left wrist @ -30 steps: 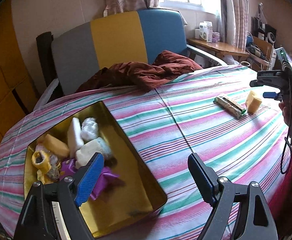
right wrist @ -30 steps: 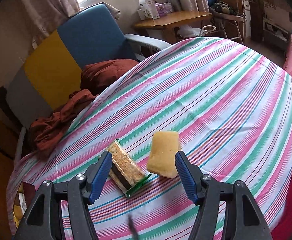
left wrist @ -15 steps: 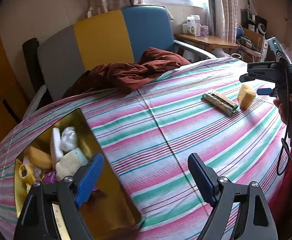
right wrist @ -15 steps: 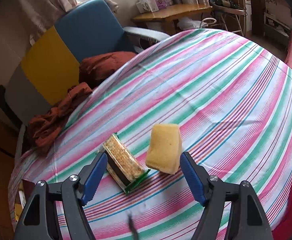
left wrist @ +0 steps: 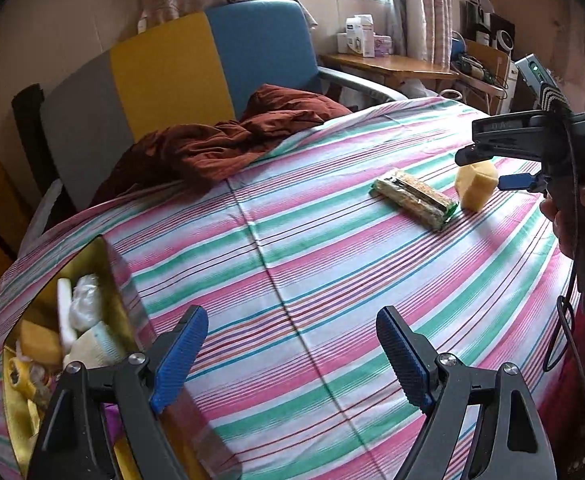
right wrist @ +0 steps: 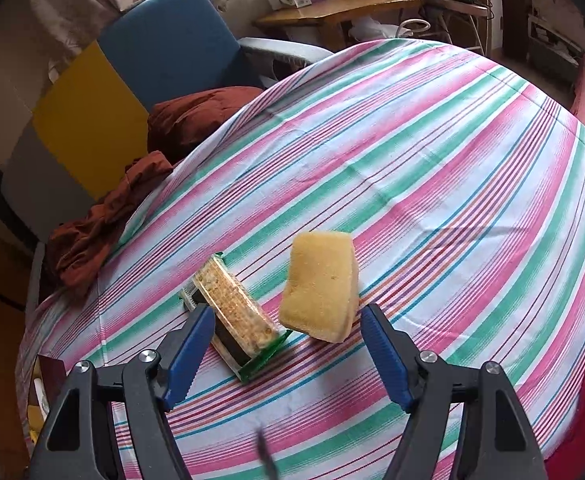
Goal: Organize objects
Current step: 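Grasp the small yellow sponge with the right gripper while the left gripper grasps the cracker packet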
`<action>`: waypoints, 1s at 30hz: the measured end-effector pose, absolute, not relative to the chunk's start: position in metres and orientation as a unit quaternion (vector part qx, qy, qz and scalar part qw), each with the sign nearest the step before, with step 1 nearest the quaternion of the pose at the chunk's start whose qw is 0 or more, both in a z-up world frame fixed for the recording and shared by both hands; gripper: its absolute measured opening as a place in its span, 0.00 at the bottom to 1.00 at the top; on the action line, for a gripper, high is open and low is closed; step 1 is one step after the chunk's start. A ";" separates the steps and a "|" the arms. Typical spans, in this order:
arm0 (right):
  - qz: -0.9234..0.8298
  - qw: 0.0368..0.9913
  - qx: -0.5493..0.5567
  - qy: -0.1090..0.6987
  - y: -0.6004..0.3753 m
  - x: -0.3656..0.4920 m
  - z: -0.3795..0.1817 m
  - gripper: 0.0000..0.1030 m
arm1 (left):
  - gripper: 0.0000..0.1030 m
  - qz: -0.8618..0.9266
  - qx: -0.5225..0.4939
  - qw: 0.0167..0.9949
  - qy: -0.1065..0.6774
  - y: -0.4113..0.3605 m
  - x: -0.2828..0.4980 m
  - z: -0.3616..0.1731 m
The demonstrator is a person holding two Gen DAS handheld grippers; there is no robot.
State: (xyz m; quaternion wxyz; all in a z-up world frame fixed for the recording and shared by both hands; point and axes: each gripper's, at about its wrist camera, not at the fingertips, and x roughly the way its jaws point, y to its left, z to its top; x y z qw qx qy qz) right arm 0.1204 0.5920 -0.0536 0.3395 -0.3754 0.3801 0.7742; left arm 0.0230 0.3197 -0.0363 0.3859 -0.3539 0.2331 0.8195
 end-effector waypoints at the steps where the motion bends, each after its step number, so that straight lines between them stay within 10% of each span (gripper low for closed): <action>1: 0.772 0.339 -0.376 0.383 0.593 0.121 -0.055 0.74 | 0.84 0.819 -0.354 0.387 0.234 0.322 0.023 -0.037; 27: 0.742 0.347 -0.349 0.455 0.623 0.136 -0.072 0.73 | 0.84 0.760 -0.457 0.431 0.166 0.432 -0.010 -0.062; 30: 0.747 0.351 -0.371 0.426 0.622 0.129 -0.073 0.36 | 0.84 0.754 -0.460 0.440 0.160 0.456 -0.013 -0.063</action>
